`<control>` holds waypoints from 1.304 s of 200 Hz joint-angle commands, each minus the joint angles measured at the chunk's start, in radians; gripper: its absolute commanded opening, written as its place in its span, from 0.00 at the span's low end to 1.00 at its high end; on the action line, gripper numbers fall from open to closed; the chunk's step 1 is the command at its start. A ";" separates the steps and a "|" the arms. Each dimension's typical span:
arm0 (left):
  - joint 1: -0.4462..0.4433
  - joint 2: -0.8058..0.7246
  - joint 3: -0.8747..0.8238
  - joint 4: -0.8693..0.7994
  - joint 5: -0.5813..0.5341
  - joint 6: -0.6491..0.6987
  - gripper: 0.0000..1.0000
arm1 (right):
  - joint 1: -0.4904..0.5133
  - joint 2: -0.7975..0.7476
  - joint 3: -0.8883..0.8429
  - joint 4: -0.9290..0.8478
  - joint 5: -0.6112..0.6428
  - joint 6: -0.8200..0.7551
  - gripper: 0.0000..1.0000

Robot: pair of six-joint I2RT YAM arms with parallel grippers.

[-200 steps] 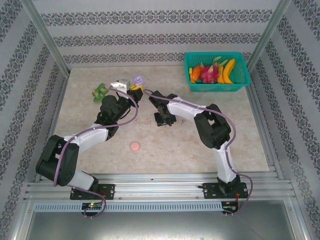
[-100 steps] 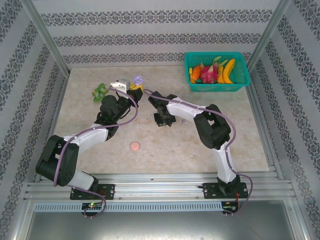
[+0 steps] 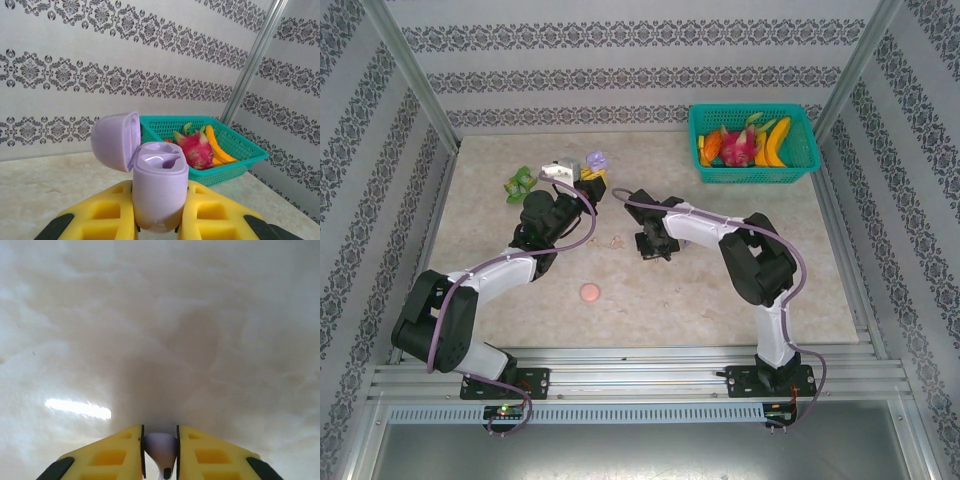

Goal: Insert wireless bluetooth earbuds into charging case

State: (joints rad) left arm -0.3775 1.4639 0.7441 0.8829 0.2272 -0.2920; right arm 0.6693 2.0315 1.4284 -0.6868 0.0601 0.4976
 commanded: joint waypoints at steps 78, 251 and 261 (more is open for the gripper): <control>0.006 -0.006 -0.015 0.016 0.083 0.079 0.00 | -0.126 -0.237 -0.137 0.112 -0.046 0.004 0.20; -0.160 0.193 0.152 0.076 0.184 0.305 0.00 | -0.272 -0.663 -0.043 0.332 -0.111 -0.057 0.22; -0.179 0.210 0.160 0.104 0.133 0.330 0.00 | -0.272 -0.690 -0.062 0.362 -0.117 -0.053 0.22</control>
State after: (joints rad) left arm -0.5148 1.6432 0.8539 0.8673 0.4889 -0.0696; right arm 0.4011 1.4124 1.3983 -0.4229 -0.0326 0.4477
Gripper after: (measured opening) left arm 0.192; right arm 0.219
